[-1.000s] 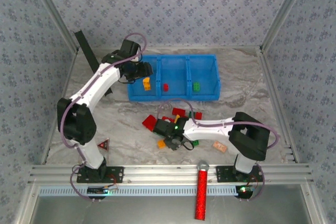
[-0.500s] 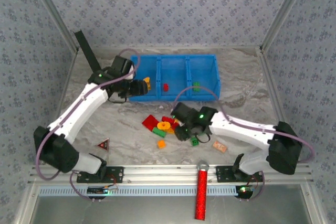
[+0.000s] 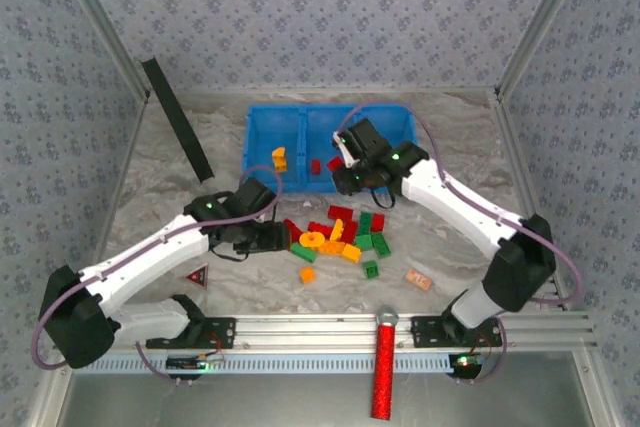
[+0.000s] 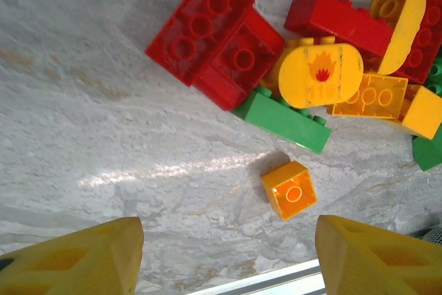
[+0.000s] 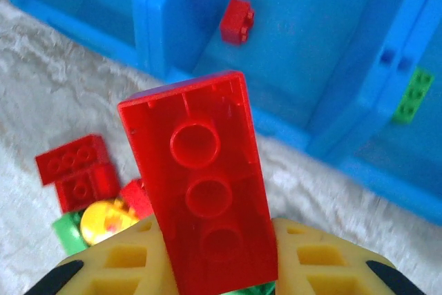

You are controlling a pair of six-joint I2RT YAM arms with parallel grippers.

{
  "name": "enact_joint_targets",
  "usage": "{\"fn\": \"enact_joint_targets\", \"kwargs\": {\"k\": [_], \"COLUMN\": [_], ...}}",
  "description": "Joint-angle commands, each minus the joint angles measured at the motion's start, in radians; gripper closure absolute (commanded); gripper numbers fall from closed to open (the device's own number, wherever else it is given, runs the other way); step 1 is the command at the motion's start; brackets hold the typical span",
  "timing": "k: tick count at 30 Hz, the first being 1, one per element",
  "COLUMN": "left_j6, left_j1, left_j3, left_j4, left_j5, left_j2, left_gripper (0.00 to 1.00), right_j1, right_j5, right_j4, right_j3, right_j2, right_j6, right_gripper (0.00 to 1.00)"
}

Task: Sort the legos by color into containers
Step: Place the lego in the container.

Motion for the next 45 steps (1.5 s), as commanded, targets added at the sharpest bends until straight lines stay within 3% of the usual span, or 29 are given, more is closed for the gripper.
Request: {"fn": "enact_joint_targets", "kwargs": {"k": [1, 10, 17, 23, 45], "left_j6": [-0.105, -0.301, -0.236, -0.206, -0.209], "left_j1": [-0.042, -0.117, -0.195, -0.248, -0.288], "left_j3": [-0.024, -0.070, -0.053, 0.010, 0.104], "left_j4": [0.052, 0.107, 0.211, 0.195, 0.142], "left_j5": [-0.020, -0.026, 0.009, 0.034, 0.042], "left_j2": [-0.013, 0.029, 0.129, 0.269, 0.457], "left_gripper": [0.33, 0.33, 0.32, 0.32, 0.32], "right_j1": [-0.016, -0.027, -0.031, -0.036, -0.051], "right_j5": [0.048, 0.053, 0.046, 0.043, 0.021], "right_j4": [0.026, 0.073, 0.091, 0.062, 0.102], "right_j3": [0.082, 0.249, 0.338, 0.399, 0.342], "right_j2": [0.093, 0.349, 0.499, 0.581, 0.602], "right_j6": [-0.091, -0.128, -0.142, -0.141, -0.146], "right_gripper": [0.77, 0.77, 0.77, 0.77, 0.67]}}
